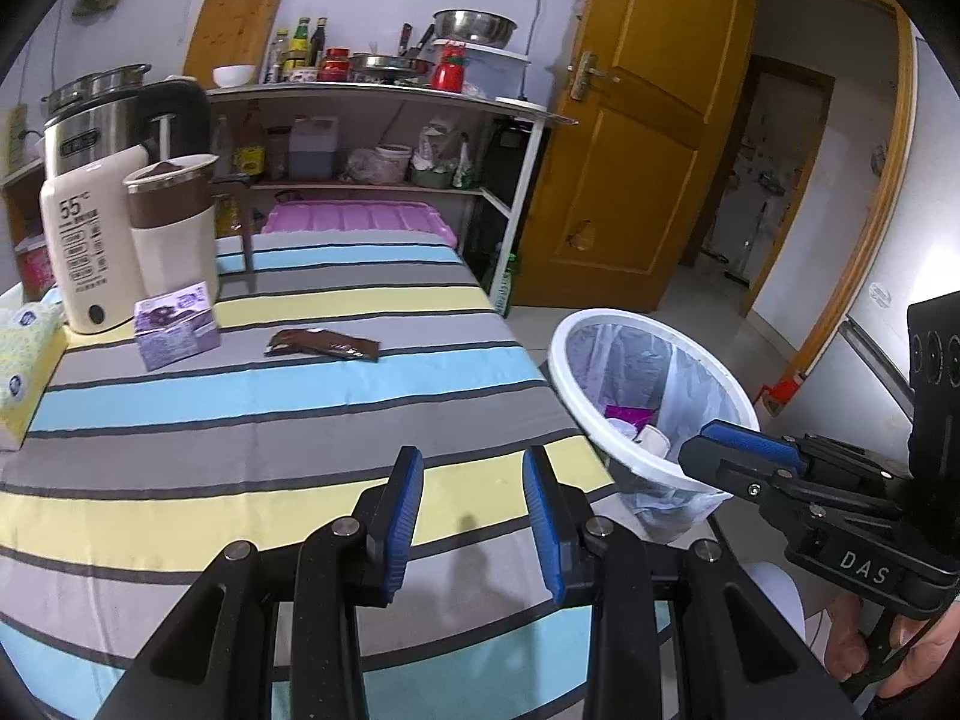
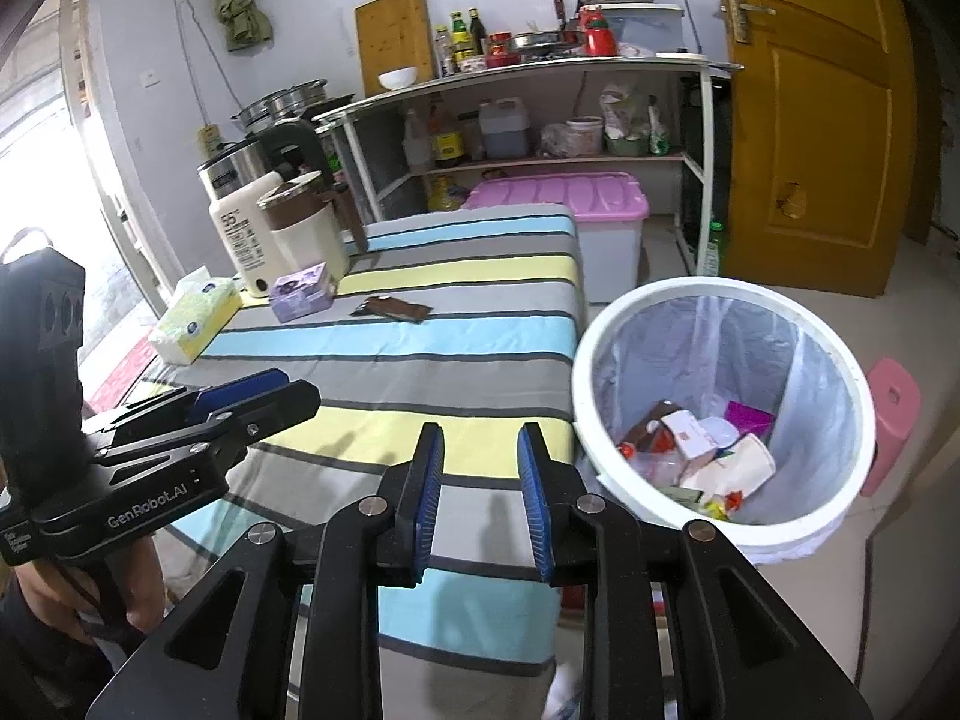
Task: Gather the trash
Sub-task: 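Move both open tools back over the table toward the brown wrapper, then grasp the purple milk carton with the left tool while the right tool grasps the brown wrapper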
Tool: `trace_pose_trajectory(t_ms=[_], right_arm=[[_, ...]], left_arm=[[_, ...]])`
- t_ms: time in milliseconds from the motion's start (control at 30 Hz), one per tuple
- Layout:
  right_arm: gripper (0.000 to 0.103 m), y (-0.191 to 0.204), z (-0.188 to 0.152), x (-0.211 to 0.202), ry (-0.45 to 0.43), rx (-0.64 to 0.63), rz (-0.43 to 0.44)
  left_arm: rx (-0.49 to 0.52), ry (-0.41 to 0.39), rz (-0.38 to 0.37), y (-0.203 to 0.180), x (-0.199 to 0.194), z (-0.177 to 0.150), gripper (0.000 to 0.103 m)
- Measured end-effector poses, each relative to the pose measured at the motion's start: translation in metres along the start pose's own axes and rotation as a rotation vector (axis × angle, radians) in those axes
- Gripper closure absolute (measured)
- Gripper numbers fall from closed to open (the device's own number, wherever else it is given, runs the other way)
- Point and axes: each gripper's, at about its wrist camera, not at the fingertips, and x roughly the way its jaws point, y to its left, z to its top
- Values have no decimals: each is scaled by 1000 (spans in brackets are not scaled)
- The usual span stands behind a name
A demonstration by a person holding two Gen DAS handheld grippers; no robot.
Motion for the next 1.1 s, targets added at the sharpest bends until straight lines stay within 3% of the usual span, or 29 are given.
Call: trace_pose_trajectory(t_ms=[367,567,1100], right_arm=[[75,20,9,21,24,-58,44],[64,31,21,31,22,-94,66],[63,53,52,83,61,-178,101]], left_arm=[[-42,0,63,32,-4,4,69],[-56,-10,95,52,-8,12,69],[-46,-20,182,113,-6,41,67]])
